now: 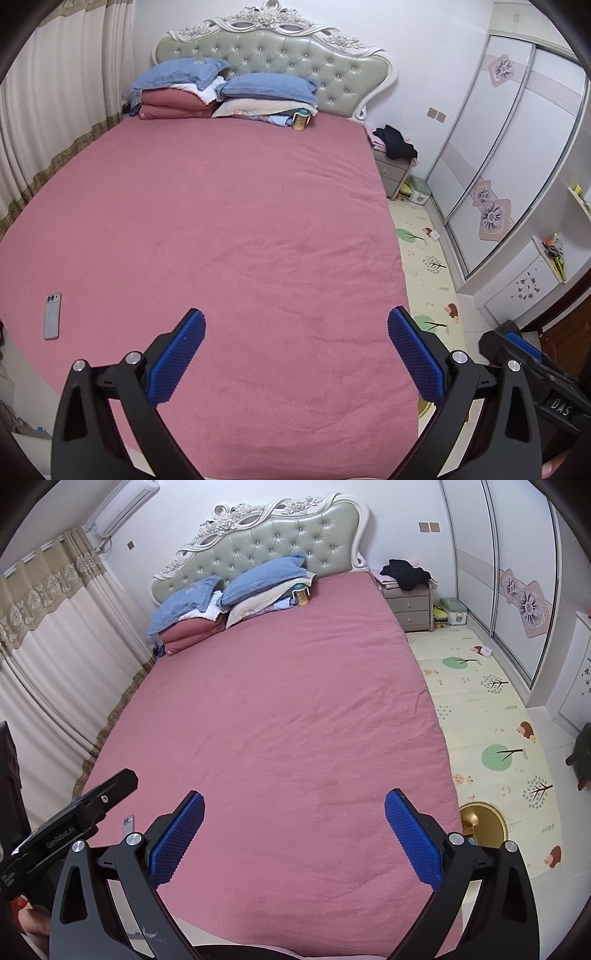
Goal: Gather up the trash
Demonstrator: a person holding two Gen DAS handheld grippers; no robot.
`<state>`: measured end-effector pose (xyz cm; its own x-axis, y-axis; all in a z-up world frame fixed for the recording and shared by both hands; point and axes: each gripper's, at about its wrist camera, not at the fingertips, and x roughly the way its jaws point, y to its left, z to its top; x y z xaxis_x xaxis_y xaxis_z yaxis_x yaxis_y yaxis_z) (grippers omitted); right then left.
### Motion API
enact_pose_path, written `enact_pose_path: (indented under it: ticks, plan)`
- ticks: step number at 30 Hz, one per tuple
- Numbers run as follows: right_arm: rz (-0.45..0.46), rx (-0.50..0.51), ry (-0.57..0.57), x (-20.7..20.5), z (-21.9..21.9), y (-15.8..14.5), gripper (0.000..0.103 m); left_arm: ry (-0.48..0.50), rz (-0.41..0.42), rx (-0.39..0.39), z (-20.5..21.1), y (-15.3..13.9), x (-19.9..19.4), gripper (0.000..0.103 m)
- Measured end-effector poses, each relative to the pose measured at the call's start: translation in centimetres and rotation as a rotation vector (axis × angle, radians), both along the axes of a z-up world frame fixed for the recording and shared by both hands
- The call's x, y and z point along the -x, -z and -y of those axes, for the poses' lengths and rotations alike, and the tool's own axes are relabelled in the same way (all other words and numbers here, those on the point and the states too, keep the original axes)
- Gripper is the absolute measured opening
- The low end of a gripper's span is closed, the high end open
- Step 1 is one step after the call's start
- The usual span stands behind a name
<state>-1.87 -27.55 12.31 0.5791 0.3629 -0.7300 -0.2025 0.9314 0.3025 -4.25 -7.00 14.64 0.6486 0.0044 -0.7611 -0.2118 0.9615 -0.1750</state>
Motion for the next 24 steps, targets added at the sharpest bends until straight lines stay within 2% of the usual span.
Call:
enact_pose_path:
  ticks: [7, 17, 24]
  plan:
    - [-0.013, -0.013, -0.002, 0.0, 0.1, 0.2, 0.094, -0.02, -0.021, -0.04, 0.2, 0.1, 0.0, 0.099]
    - [-0.01, -0.019, 0.005, 0.1, 0.1, 0.1, 0.094, 0.002, -0.013, -0.087, 1.0, -0.4, 0.2, 0.099]
    - [-0.011, -0.02, 0.009, 0.3, 0.2, 0.2, 0.094, 0.0, -0.027, -0.081, 0.9, -0.2, 0.2, 0.099]
